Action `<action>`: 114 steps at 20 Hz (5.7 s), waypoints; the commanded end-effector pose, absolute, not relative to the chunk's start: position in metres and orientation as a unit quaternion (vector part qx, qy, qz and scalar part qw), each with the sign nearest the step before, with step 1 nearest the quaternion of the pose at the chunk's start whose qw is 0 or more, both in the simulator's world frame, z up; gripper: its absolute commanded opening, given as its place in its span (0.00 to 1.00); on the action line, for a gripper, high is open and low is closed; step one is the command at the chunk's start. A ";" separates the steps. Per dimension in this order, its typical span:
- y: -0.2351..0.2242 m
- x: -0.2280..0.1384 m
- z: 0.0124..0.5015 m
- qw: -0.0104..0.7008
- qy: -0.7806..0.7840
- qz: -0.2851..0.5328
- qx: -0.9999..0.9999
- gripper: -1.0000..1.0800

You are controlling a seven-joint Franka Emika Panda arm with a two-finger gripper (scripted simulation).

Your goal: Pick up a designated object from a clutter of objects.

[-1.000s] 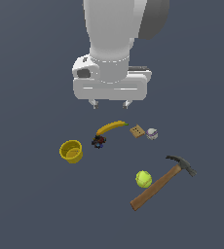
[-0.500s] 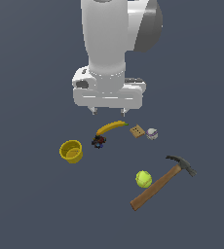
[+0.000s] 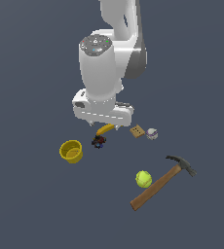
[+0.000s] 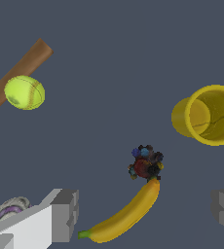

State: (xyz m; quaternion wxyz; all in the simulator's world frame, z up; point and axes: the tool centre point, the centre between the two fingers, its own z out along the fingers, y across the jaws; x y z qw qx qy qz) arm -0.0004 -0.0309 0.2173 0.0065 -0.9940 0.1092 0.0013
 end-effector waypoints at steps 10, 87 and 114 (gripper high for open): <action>-0.059 -0.031 0.118 0.004 0.207 0.001 -0.978 0.96; 0.094 -0.033 0.251 -0.002 0.248 -0.002 -0.969 0.00; 0.203 -0.012 0.392 0.000 0.247 0.000 -0.969 0.00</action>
